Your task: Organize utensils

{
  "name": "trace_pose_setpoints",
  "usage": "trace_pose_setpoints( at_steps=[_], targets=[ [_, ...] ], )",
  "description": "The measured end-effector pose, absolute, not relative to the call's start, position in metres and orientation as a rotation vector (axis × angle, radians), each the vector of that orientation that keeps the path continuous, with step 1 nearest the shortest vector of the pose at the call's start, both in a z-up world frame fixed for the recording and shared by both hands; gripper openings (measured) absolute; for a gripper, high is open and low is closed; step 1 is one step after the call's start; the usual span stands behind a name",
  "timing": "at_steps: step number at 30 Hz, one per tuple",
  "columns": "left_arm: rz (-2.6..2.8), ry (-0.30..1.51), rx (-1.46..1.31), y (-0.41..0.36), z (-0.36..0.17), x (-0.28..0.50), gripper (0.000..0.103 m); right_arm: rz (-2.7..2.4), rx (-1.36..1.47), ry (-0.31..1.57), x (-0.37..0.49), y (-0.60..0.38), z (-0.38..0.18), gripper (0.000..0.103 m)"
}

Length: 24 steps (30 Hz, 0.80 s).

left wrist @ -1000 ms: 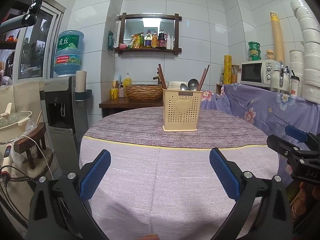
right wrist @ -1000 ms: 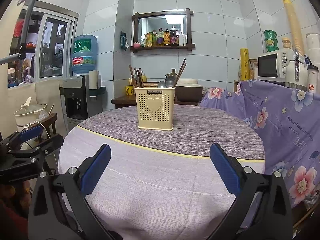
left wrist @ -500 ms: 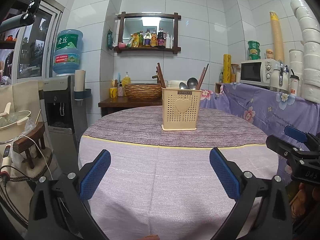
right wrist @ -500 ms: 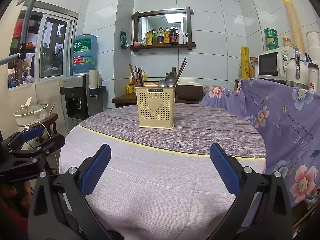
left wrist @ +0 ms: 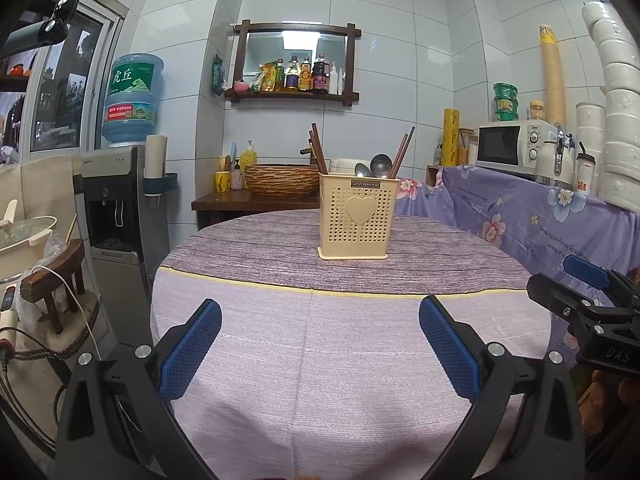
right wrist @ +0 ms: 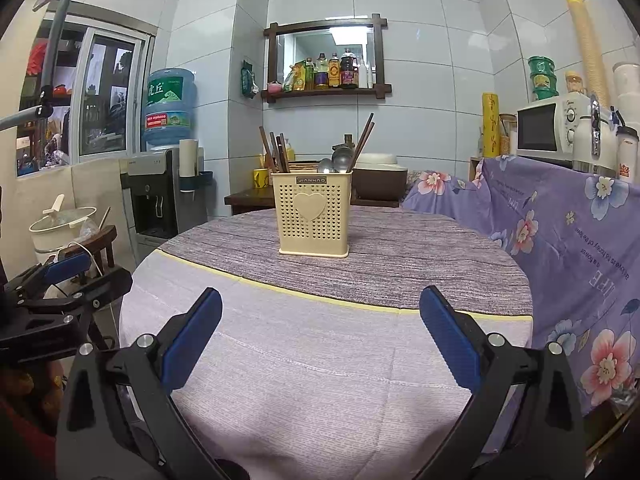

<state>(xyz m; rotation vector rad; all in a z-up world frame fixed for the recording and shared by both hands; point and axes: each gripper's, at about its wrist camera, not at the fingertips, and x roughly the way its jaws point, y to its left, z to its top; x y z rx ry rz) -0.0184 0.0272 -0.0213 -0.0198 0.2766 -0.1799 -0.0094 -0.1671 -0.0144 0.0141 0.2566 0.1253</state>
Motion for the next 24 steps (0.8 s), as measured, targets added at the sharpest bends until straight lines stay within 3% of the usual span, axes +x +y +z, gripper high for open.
trace_pose_setpoints(
  at_steps=[24],
  targets=[
    [-0.16, 0.293, -0.011, 0.0245, -0.022, -0.0149, 0.098, 0.123, 0.023, 0.271, -0.0093, -0.1673, -0.015, 0.097]
  ],
)
